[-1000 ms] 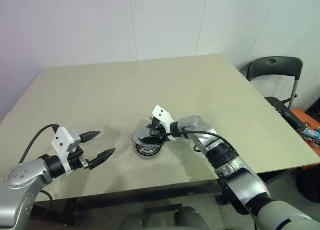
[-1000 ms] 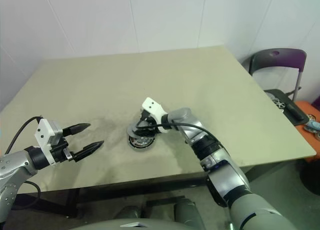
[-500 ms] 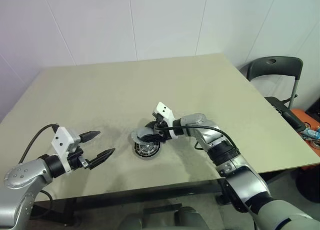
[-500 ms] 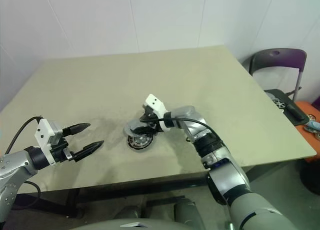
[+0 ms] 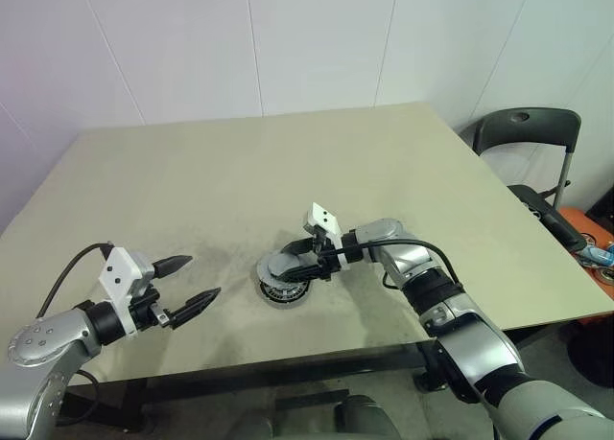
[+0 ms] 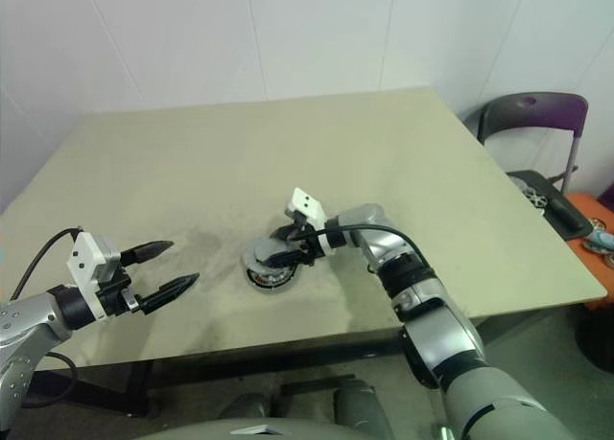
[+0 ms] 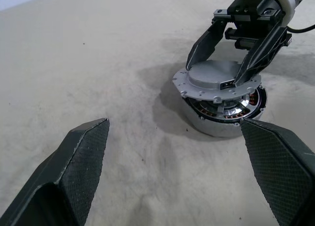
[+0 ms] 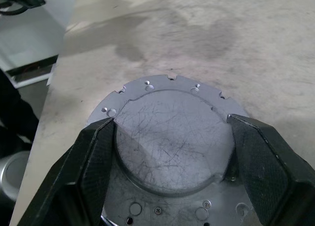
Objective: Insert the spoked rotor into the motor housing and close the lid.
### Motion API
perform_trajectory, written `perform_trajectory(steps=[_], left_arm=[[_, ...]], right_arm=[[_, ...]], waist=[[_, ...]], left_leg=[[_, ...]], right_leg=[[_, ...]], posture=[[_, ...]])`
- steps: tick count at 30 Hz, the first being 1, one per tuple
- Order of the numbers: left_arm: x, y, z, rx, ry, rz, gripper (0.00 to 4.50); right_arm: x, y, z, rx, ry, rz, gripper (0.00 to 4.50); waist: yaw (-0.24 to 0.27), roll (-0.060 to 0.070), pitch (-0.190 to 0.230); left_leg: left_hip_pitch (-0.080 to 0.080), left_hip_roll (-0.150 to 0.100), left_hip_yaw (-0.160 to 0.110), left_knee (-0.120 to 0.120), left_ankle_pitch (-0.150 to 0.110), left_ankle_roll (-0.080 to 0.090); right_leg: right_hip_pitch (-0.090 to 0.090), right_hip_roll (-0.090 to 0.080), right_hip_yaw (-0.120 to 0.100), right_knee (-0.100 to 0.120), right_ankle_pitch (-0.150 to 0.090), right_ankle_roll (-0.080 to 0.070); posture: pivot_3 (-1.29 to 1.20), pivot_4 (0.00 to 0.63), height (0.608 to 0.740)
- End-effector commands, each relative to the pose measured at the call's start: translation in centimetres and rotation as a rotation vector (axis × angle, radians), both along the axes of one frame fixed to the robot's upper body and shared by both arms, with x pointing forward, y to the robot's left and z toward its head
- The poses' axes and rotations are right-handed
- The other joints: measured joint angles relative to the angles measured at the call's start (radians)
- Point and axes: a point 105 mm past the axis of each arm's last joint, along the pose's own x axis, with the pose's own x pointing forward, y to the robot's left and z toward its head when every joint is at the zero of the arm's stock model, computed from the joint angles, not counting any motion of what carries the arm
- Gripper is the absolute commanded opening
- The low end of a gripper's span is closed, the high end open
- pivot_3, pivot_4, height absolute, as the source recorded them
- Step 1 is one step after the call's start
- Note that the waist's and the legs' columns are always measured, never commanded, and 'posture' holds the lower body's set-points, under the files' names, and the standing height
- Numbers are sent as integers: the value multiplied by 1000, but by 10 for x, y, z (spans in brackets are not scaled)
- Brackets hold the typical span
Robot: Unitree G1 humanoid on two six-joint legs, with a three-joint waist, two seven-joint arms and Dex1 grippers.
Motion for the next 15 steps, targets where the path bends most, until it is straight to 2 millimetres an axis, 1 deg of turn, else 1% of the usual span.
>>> perform_trajectory(steps=[1, 8, 15], left_arm=[[0, -2, 12, 6, -54, -14, 4500], [-1, -2, 11, 4, -54, -15, 4500], [-1, -3, 10, -1, -49, -21, 4500]], right_arm=[[6, -1, 19, 8, -92, 54, 3259], [4, -9, 9, -49, -124, 121, 3259], [4, -11, 5, -62, -122, 140, 3259]], waist=[[0, 0, 0], [0, 0, 0], [2, 0, 0]], left_leg=[[0, 0, 0, 0, 0, 0], [0, 0, 0, 0, 0, 0], [0, 0, 0, 1, 0, 0]], right_leg=[[0, 0, 0, 0, 0, 0], [0, 0, 0, 0, 0, 0], [1, 0, 0, 0, 0, 0]], posture=[[0, 0, 740], [0, 0, 740], [0, 0, 740]])
